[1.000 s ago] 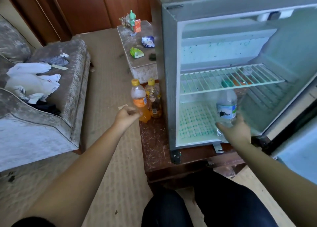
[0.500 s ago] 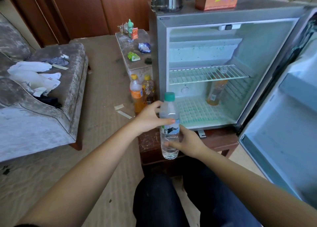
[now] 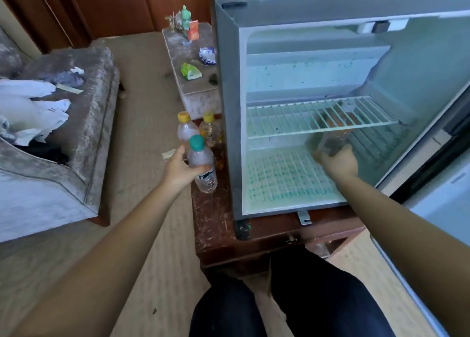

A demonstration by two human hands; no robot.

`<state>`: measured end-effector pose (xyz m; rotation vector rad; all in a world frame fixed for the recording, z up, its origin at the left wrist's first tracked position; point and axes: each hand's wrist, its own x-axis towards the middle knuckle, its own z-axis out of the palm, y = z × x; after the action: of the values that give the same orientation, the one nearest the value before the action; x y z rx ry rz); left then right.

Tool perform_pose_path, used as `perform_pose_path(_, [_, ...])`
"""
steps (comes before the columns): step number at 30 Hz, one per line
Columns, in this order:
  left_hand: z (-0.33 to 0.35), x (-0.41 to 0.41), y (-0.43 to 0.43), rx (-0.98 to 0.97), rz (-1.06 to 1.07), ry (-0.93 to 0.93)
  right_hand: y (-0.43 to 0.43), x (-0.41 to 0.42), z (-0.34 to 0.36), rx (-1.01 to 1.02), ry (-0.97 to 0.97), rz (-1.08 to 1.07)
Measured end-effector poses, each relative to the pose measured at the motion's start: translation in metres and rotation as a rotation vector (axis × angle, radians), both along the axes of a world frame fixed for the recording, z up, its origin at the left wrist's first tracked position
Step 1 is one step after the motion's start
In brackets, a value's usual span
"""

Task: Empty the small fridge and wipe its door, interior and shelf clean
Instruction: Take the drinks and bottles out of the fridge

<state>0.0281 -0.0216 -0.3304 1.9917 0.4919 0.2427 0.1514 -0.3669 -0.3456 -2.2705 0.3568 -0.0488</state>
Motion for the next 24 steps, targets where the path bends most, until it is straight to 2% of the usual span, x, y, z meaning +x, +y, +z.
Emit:
perform_pose_path(6, [-0.024,0.035,-0.012,-0.001,-0.052,-0.073,-0.007,0.036,-0.018,0.017,0.017,-0.105])
perform_pose_path(11, [-0.032,0.050,-0.008,0.058,-0.059,-0.059,-0.006,0.049,-0.026,-0.009,0.039,-0.129])
perform_pose_path(17, [-0.040,0.050,-0.005,-0.026,0.038,0.013,0.000,0.063,-0.028,0.000,0.070,-0.205])
perform_pose_path(24, [-0.033,0.049,-0.008,0.054,-0.023,0.061,-0.013,0.029,-0.025,-0.078,0.032,-0.176])
